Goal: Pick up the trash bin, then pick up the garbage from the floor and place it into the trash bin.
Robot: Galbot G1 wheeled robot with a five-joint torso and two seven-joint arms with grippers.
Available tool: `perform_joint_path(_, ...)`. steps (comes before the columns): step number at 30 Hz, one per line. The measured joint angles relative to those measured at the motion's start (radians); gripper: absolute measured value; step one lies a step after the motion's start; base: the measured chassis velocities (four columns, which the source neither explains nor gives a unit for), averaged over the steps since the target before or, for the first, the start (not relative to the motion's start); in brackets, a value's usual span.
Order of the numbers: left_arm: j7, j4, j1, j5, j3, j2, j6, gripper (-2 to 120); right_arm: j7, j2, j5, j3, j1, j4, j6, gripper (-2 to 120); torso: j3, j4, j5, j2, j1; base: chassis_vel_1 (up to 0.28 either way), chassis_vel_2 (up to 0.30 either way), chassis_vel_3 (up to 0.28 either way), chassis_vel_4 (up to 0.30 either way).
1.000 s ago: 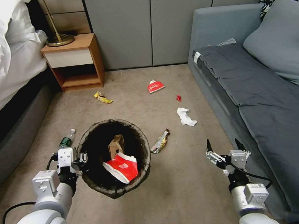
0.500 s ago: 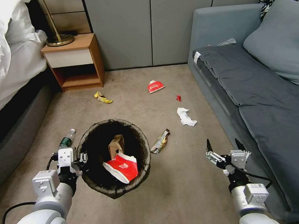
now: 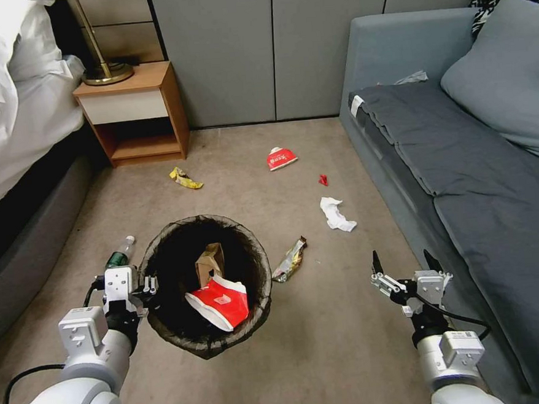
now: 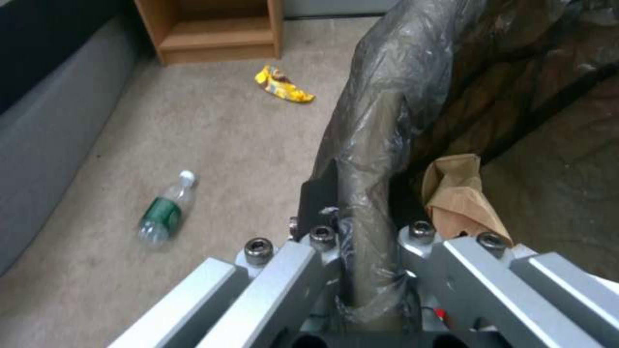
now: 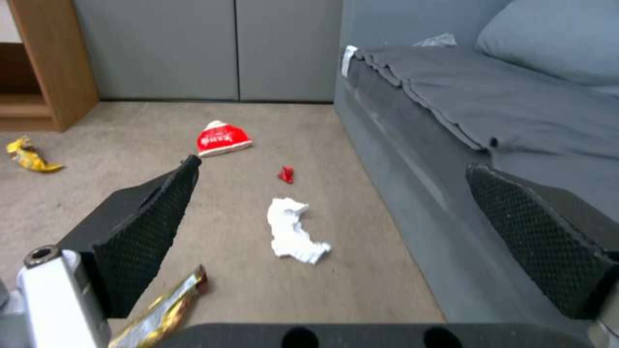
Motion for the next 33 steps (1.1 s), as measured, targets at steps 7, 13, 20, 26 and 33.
perform_joint_path(7,0.000,0.000,0.000,0.000,0.000,0.000,0.000,1,0.000,0.000,0.000,0.000,0.000,0.000,0.000,100,0.000,-0.0001,0.0001,0.000,0.000,-0.168,0.168,0.175,-0.169)
perform_joint_path(13,0.000,0.000,0.000,0.000,0.000,0.000,0.000,1,0.000,0.000,0.000,0.000,0.000,0.000,0.000,100,0.000,0.0001,0.0000,0.000,0.000,-0.146,0.154,0.130,-0.141)
perform_joint_path(20,0.000,0.000,0.000,0.000,0.000,0.000,0.000,1,0.000,0.000,0.000,0.000,0.000,0.000,0.000,100,0.000,-0.0001,0.0001,0.000,0.000,-0.130,0.145,0.136,-0.142)
perform_joint_path(26,0.000,0.000,0.000,0.000,0.000,0.000,0.000,1,0.000,0.000,0.000,0.000,0.000,0.000,0.000,100,0.000,0.0001,0.0000,0.000,0.000,-0.055,0.093,0.067,-0.065)
perform_joint_path(33,0.000,0.000,0.000,0.000,0.000,0.000,0.000,1,0.000,0.000,0.000,0.000,0.000,0.000,0.000,100,0.000,0.0001,0.0001,0.000,0.000,0.000,0.000,0.000,0.000)
